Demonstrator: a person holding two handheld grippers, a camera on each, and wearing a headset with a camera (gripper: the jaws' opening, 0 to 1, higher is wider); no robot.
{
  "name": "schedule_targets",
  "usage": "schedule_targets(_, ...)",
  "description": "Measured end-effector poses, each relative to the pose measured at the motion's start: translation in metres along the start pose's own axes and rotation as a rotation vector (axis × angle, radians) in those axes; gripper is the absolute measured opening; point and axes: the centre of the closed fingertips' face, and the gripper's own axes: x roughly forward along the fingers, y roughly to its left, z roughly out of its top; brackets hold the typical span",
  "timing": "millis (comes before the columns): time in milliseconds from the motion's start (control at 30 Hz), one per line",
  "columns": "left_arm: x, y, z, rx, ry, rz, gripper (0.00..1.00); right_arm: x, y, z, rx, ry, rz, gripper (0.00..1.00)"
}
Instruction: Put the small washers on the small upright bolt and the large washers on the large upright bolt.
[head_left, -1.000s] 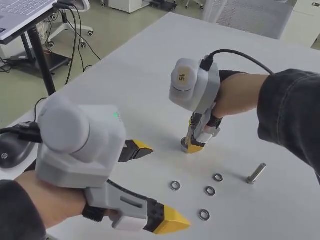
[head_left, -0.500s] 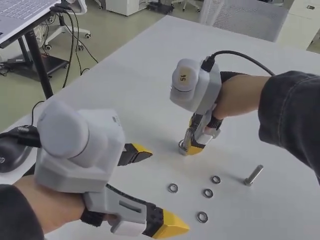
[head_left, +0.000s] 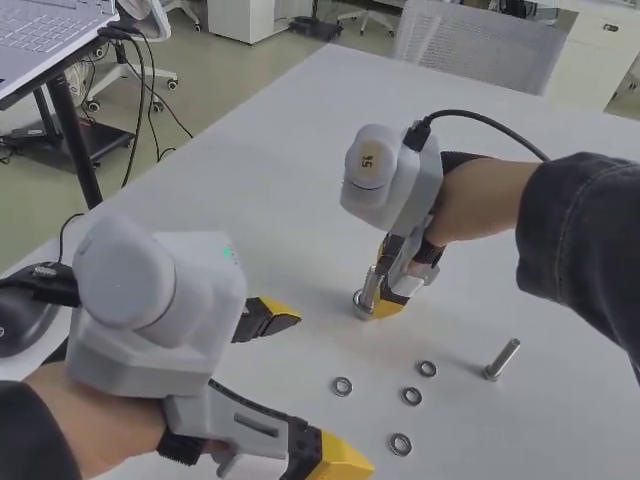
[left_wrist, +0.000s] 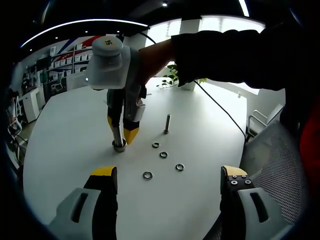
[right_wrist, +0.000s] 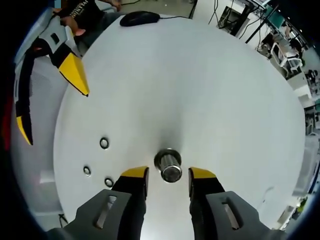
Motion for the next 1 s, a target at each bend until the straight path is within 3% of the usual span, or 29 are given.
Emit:
schedule_targets(500,0.002,0.002,0.001,0.005,0.004,-0.001,0.85,-0.002,-0.009,-0.007,0.028,-0.013,-0.008,0.34)
schedule_targets(1000,0.004,0.001,0.003,0.012,0.006,-0.009,0.84,-0.015,-0.009,-0.029,0.062,-0.004,-0.02,0.34)
